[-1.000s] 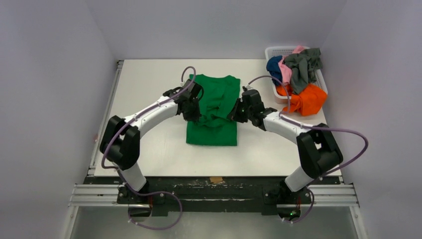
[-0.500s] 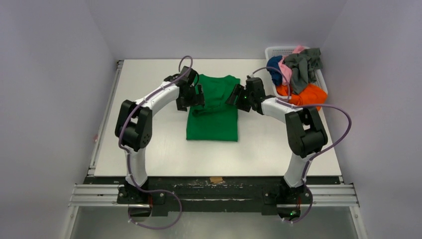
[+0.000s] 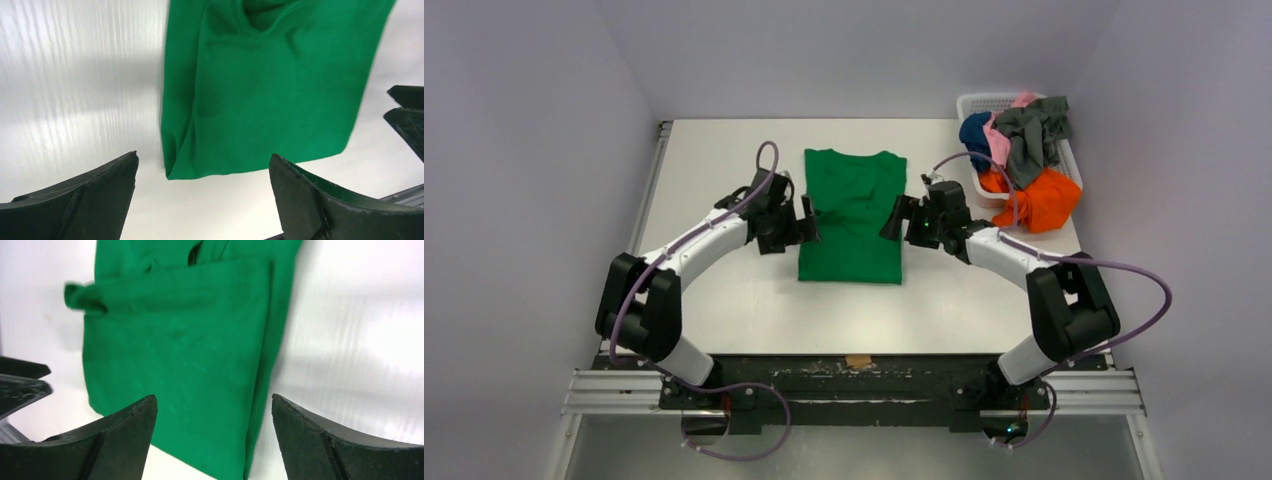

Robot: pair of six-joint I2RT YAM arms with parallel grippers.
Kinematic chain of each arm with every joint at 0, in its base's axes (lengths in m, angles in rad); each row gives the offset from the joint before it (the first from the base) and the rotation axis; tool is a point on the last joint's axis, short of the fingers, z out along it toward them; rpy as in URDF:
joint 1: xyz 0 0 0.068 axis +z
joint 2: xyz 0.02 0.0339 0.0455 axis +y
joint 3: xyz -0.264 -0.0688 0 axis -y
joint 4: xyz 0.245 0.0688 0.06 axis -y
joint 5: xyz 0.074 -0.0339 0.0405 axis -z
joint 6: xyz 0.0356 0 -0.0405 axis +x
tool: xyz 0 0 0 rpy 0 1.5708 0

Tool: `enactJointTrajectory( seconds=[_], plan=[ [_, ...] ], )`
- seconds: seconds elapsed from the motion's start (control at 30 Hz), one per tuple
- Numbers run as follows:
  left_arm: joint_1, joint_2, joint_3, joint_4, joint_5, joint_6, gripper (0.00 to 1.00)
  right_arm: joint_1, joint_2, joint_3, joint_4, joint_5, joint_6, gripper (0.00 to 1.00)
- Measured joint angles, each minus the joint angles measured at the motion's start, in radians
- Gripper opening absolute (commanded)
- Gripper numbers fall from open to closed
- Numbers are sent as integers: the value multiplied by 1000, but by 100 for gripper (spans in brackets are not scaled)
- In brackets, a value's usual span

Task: Fold and stack the t-shirts
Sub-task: Fold the folded rectangular tshirt in 1/3 of the way

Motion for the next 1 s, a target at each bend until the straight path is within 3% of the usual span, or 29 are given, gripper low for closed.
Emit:
enactJointTrajectory(
  seconds=[0.2,0.33,0.53,0.67,0.8,1.0],
  plan=[
    [0,-2,-213,52,62,-29,100,144,55,36,-8,-41,-56,82],
    [0,3,-259,90,93,-47,96,231,264,211,60,-163,-39,82],
    [0,18,-262,143,130,-68,80,268,599,552,108,-239,23,81],
    [0,28,-264,166,137,-71,67,261,717,764,50,-210,29,82],
    [0,39,-265,175,129,-72,57,258,666,769,0,-155,4,82],
    [0,49,-252,159,103,-70,57,243,329,459,-23,-44,-52,82]
  ],
)
